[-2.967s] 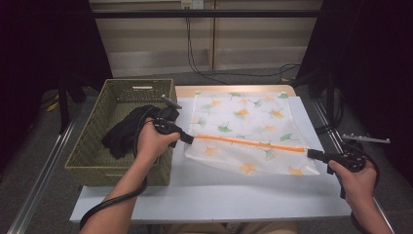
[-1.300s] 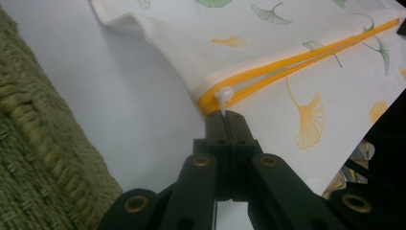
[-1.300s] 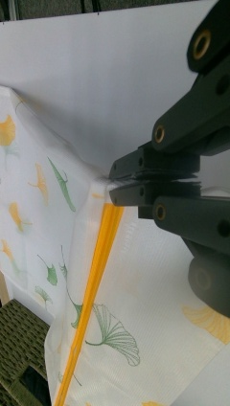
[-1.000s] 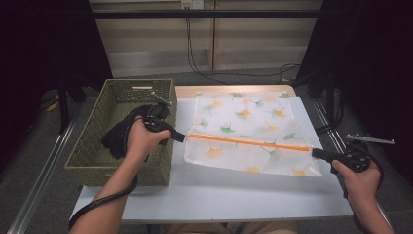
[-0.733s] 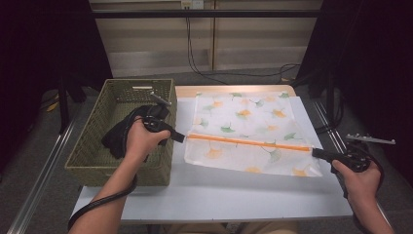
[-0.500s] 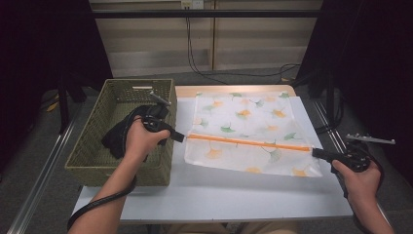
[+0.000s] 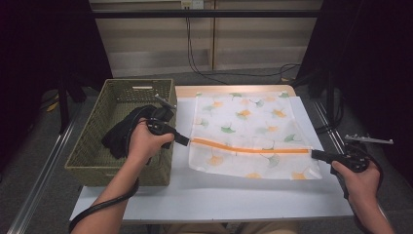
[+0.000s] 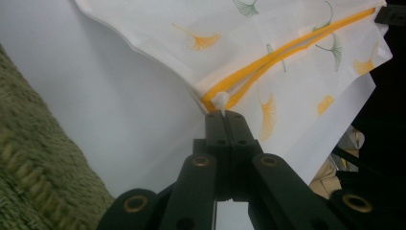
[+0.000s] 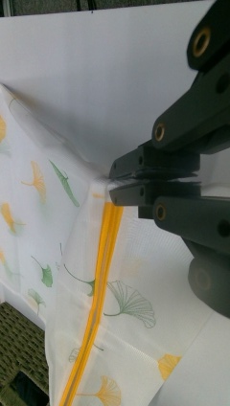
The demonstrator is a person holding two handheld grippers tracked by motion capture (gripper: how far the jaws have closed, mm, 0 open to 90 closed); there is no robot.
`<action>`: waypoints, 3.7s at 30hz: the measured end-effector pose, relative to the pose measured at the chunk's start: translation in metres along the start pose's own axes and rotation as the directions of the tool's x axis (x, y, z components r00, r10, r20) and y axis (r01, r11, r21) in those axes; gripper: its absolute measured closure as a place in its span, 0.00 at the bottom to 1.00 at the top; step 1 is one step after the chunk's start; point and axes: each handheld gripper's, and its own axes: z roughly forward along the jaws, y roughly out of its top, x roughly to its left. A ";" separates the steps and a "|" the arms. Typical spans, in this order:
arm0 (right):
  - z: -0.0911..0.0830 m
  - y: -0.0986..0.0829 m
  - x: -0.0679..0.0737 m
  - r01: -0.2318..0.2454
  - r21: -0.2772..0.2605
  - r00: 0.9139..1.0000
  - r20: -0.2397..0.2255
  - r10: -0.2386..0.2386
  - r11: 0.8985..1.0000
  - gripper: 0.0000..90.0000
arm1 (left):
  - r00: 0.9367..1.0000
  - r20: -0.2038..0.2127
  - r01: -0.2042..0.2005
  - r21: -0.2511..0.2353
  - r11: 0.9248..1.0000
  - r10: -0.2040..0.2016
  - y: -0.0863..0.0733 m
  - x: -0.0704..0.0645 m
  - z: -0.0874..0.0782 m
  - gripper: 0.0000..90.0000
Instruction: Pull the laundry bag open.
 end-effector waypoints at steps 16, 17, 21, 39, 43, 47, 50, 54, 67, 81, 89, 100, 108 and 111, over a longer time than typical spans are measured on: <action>0.008 -0.003 -0.001 0.012 0.052 1.000 0.019 -0.013 0.999 0.97 | 1.000 0.022 -0.008 0.022 1.000 0.008 -0.005 -0.005 0.011 1.00; 0.009 -0.004 -0.001 0.012 0.054 1.000 0.020 -0.013 0.998 0.96 | 1.000 0.025 -0.011 0.028 1.000 0.011 -0.006 -0.005 0.011 1.00; 0.010 -0.005 -0.002 0.017 0.061 1.000 0.025 -0.018 0.998 0.96 | 1.000 0.020 -0.011 0.029 1.000 0.010 -0.008 -0.005 0.013 1.00; 0.013 -0.008 -0.003 0.041 0.082 0.998 0.046 -0.045 0.996 0.93 | 0.999 0.034 -0.023 0.034 0.999 0.022 -0.017 -0.006 0.021 1.00; 0.012 -0.009 -0.002 0.050 0.077 0.997 0.056 -0.054 0.996 0.92 | 1.000 0.019 -0.025 0.025 0.999 0.025 -0.018 -0.008 0.021 1.00; 0.012 -0.009 -0.002 0.048 0.074 0.997 0.053 -0.052 0.996 0.91 | 0.999 0.006 -0.051 0.035 0.998 0.051 -0.018 -0.010 0.022 1.00; 0.012 -0.009 -0.001 0.048 0.065 0.997 0.056 -0.051 0.997 0.89 | 0.999 0.000 -0.050 0.033 0.998 0.050 -0.017 -0.012 0.023 1.00; 0.011 -0.008 0.001 0.055 0.065 0.997 0.057 -0.059 0.996 0.89 | 0.999 0.001 -0.052 0.027 0.998 0.052 -0.018 -0.013 0.024 1.00; 0.013 -0.007 0.008 0.081 0.067 0.994 0.065 -0.085 0.994 0.76 | 0.999 -0.001 -0.049 0.030 0.998 0.049 -0.019 -0.012 0.024 1.00; 0.021 -0.006 0.012 0.090 0.079 0.994 0.050 -0.094 0.993 0.56 | 0.999 -0.014 -0.048 0.004 0.999 0.048 -0.015 -0.015 0.025 0.99; 0.022 -0.006 0.012 0.103 0.075 0.993 0.044 -0.107 0.992 0.49 | 0.998 -0.024 -0.052 0.006 0.999 0.053 -0.012 -0.017 0.025 0.95; 0.025 -0.006 0.016 0.101 0.100 0.994 0.030 -0.104 0.990 0.35 | 0.997 -0.039 -0.064 -0.014 0.998 0.064 -0.010 -0.019 0.026 0.84; 0.027 -0.005 0.017 0.126 0.102 0.991 0.024 -0.129 0.987 0.32 | 0.996 -0.064 -0.071 -0.047 0.996 0.068 -0.010 -0.019 0.025 0.63; 0.027 -0.005 0.018 0.131 0.104 0.991 0.018 -0.134 0.986 0.30 | 0.994 -0.075 -0.087 -0.076 0.993 0.081 -0.010 -0.018 0.027 0.54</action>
